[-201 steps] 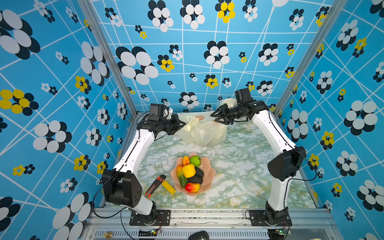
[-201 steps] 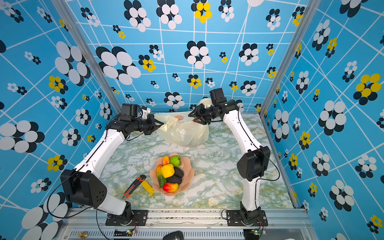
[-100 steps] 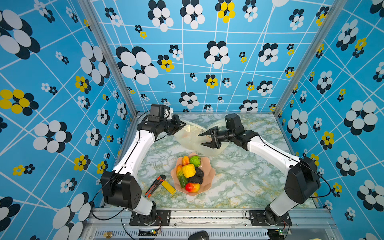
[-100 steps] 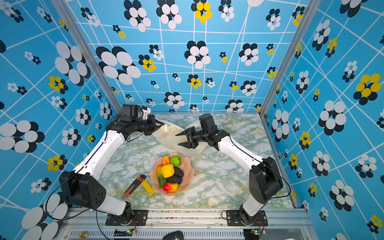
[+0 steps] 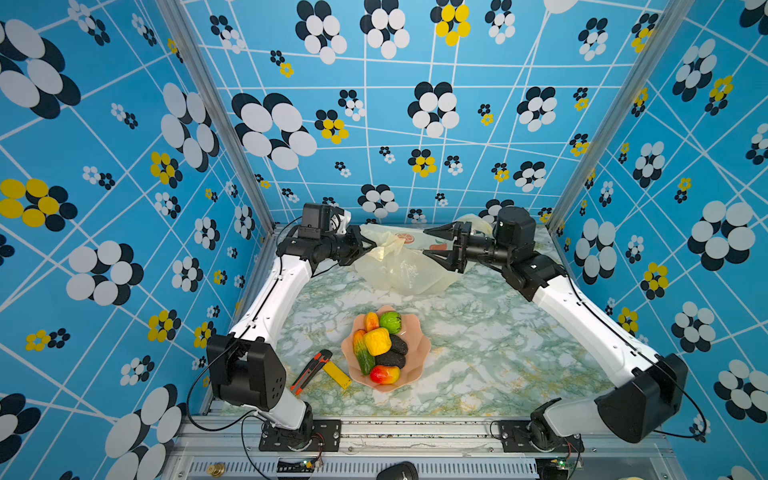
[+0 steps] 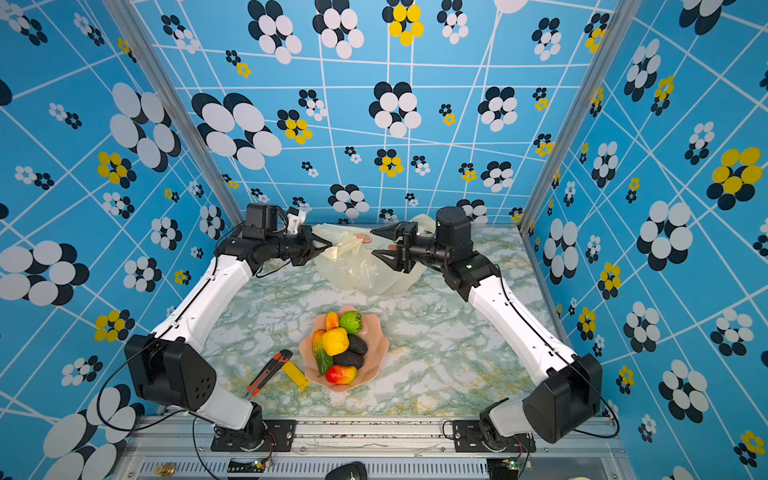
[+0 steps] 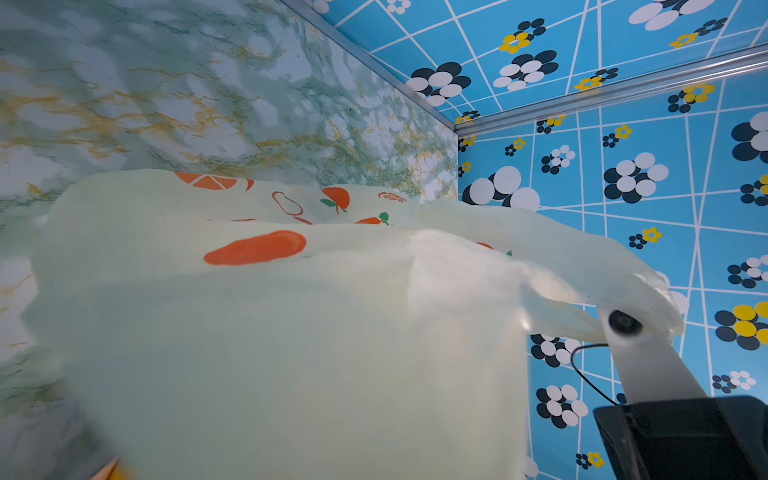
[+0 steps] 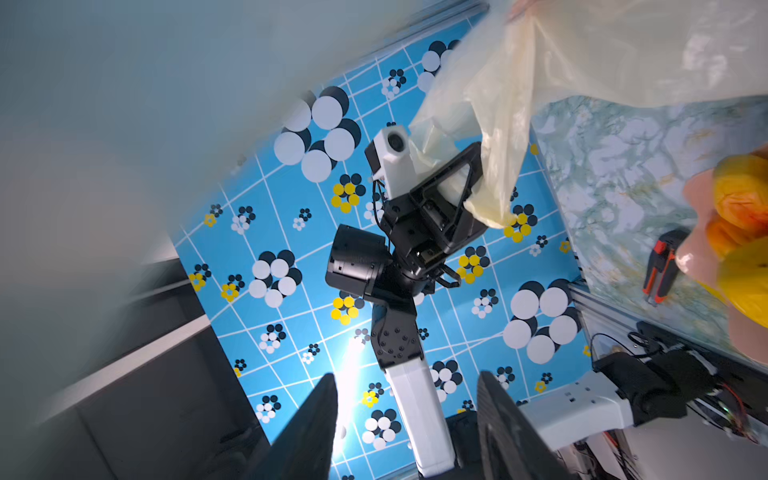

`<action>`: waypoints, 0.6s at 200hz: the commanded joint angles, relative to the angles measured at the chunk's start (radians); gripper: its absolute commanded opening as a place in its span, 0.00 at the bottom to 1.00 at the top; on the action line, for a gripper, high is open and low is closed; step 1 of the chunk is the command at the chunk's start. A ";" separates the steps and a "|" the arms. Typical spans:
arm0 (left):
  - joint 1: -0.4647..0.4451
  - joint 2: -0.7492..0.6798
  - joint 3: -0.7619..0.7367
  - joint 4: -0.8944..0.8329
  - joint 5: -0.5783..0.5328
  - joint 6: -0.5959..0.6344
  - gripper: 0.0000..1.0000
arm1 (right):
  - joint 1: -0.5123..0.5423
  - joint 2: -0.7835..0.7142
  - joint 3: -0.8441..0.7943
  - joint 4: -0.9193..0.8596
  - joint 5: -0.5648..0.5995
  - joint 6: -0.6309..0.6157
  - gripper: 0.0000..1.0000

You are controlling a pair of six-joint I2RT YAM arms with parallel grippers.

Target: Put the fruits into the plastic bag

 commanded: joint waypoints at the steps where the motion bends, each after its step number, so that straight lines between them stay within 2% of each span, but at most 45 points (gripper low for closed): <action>1: -0.008 -0.025 -0.002 0.035 0.014 0.021 0.00 | -0.037 0.121 0.133 0.078 -0.043 0.029 0.55; 21: 0.010 -0.005 0.056 0.022 -0.021 0.027 0.00 | -0.068 0.281 0.384 0.059 -0.085 0.028 0.55; 40: 0.025 0.016 0.135 0.024 -0.042 0.022 0.00 | -0.087 0.456 0.695 -0.014 -0.093 0.021 0.55; 51: 0.030 0.035 0.198 0.022 -0.051 0.026 0.00 | -0.096 0.579 0.922 -0.074 -0.085 0.024 0.55; 65: 0.037 0.063 0.276 0.022 -0.063 0.025 0.00 | -0.108 0.798 1.315 -0.166 -0.066 0.067 0.55; 79: 0.040 0.095 0.346 0.028 -0.068 0.032 0.00 | -0.127 1.014 1.630 -0.136 -0.015 0.227 0.54; 88: 0.040 0.113 0.379 0.023 -0.072 0.035 0.00 | -0.136 1.097 1.707 -0.079 -0.016 0.323 0.53; 96: 0.039 0.126 0.398 0.011 -0.063 0.035 0.00 | -0.140 1.129 1.732 -0.052 -0.039 0.339 0.53; 105: 0.036 0.133 0.399 -0.008 -0.055 0.043 0.00 | -0.136 1.128 1.739 -0.108 -0.088 0.278 0.54; 120: 0.023 0.127 0.364 -0.047 -0.049 0.066 0.00 | -0.118 1.082 1.720 -0.315 -0.169 0.102 0.57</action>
